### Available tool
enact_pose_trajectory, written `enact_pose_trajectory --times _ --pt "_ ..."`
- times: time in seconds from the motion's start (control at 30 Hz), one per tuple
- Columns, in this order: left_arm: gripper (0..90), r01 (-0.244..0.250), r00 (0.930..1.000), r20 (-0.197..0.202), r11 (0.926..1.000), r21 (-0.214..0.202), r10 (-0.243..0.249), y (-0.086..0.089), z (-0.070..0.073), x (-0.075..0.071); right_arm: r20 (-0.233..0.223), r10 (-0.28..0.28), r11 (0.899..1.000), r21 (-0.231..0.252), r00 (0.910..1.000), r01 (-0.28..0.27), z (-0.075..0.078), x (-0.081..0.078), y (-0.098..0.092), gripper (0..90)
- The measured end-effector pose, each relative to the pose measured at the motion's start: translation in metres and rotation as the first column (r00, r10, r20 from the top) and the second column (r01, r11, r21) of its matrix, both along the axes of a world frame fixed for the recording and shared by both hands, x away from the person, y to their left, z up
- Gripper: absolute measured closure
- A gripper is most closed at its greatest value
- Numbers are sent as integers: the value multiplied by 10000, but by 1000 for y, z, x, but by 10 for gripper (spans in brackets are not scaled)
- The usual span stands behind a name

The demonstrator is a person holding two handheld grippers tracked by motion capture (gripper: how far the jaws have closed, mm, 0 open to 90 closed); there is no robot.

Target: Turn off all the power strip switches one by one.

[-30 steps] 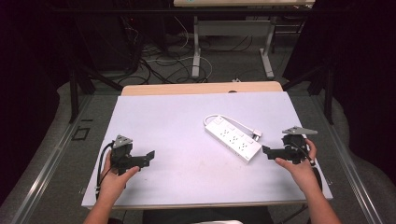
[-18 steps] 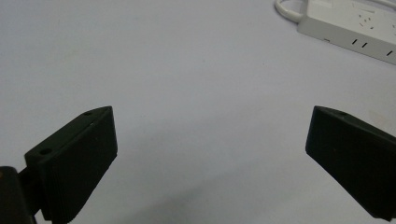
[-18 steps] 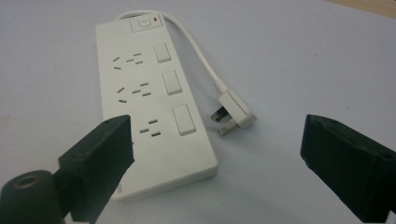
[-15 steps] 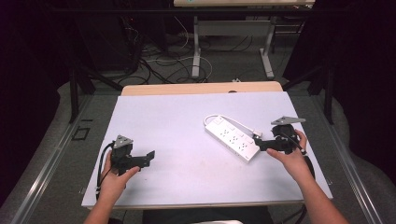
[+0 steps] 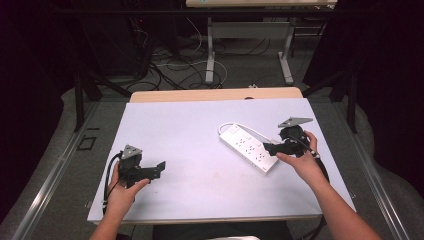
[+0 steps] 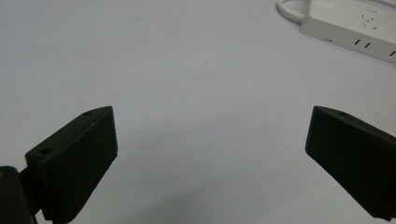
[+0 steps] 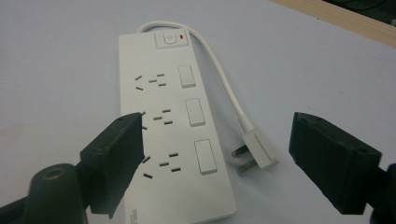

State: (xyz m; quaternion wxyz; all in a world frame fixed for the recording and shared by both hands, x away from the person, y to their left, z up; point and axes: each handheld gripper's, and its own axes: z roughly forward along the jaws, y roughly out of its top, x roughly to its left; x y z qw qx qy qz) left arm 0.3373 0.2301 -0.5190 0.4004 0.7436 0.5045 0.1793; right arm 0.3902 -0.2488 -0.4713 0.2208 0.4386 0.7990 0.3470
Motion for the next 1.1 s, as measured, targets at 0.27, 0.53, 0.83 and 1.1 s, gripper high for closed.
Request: enact_pose_trajectory --times 0.27,0.53,0.83,1.1 --pt "21 3 10000 -7 9998 186 -3 0 0 0 -187 324 9989 -319 9993 -329 5 12 16 232" --pt "21 -56 10000 -63 9998 185 57 1 -1 0 -281 571 9978 -311 9980 -580 11 28 30 286" --pt "21 -39 10000 -53 9998 176 40 1 -2 1 -648 779 9965 -236 9949 -796 14 48 43 363" --pt "21 -8 10000 -73 9998 185 10 1 -3 1 -812 843 9959 -266 9931 -867 11 66 53 465"
